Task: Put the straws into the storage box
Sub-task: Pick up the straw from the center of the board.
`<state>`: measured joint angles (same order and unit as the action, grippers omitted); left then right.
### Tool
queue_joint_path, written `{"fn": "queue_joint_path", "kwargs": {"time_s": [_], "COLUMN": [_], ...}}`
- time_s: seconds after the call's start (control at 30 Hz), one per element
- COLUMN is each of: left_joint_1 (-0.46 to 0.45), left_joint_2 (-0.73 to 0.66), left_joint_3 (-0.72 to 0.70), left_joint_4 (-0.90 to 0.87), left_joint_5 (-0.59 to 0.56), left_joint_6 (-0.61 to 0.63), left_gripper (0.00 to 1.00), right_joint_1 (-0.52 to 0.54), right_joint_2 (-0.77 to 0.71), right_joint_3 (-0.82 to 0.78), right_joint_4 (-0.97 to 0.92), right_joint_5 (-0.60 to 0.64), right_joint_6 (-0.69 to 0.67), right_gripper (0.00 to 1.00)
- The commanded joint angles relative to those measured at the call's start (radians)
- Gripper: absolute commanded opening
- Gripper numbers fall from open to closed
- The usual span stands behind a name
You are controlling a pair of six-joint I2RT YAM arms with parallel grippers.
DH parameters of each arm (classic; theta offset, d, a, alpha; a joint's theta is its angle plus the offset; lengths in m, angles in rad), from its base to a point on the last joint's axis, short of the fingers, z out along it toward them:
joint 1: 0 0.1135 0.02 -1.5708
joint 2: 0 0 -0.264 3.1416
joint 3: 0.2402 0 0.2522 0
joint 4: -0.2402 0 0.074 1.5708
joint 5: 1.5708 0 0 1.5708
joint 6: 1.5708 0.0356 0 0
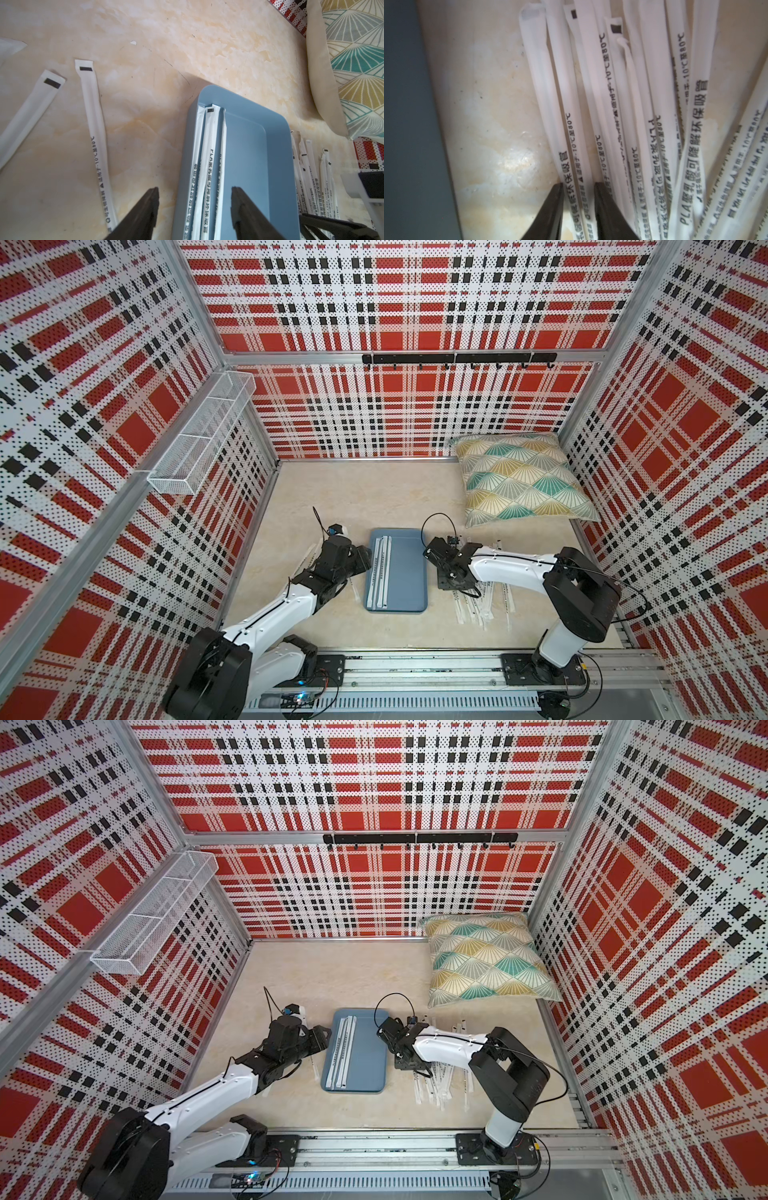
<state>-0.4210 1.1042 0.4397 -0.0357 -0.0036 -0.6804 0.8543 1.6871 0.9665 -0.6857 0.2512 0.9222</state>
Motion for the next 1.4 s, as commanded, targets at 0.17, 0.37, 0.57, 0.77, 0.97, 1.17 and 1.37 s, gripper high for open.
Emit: {"fn": "queue_joint_path", "kwargs": {"time_s": [0.17,0.37,0.57,0.77,0.97,1.17,1.37], "left_joint_1": [0.005,0.005,0.003,0.001,0.002,0.004,0.013], "left_joint_2": [-0.003,-0.006,0.006,-0.005,-0.048,-0.059,-0.048], "left_joint_3": [-0.011,-0.015,-0.012,-0.034,-0.056,-0.038,-0.021], "left_joint_4": [0.043,0.043,0.047,0.048,0.032,-0.007,-0.014], "left_joint_5": [0.005,0.007,0.011,0.012,-0.008,-0.033,-0.027], "left_joint_6": [-0.007,-0.005,-0.007,-0.034,-0.066,-0.084,-0.068], "left_gripper": [0.60,0.60,0.60,0.59,0.58,0.58,0.58], "right_joint_1": [0.002,0.002,0.002,0.019,0.073,0.139,0.162], "right_joint_2": [-0.009,0.038,0.073,0.082,0.011,-0.006,0.212], "right_joint_3": [0.069,0.051,0.022,0.050,0.151,0.338,0.552], "right_joint_4": [-0.042,-0.003,0.033,0.018,-0.108,-0.158,-0.089], "right_joint_5": [0.022,0.018,-0.001,-0.002,0.041,0.068,0.117], "right_joint_6": [-0.008,0.008,0.016,0.032,0.125,0.224,0.252], "right_gripper": [0.28,0.26,0.25,0.19,0.15,0.14,0.14]}}
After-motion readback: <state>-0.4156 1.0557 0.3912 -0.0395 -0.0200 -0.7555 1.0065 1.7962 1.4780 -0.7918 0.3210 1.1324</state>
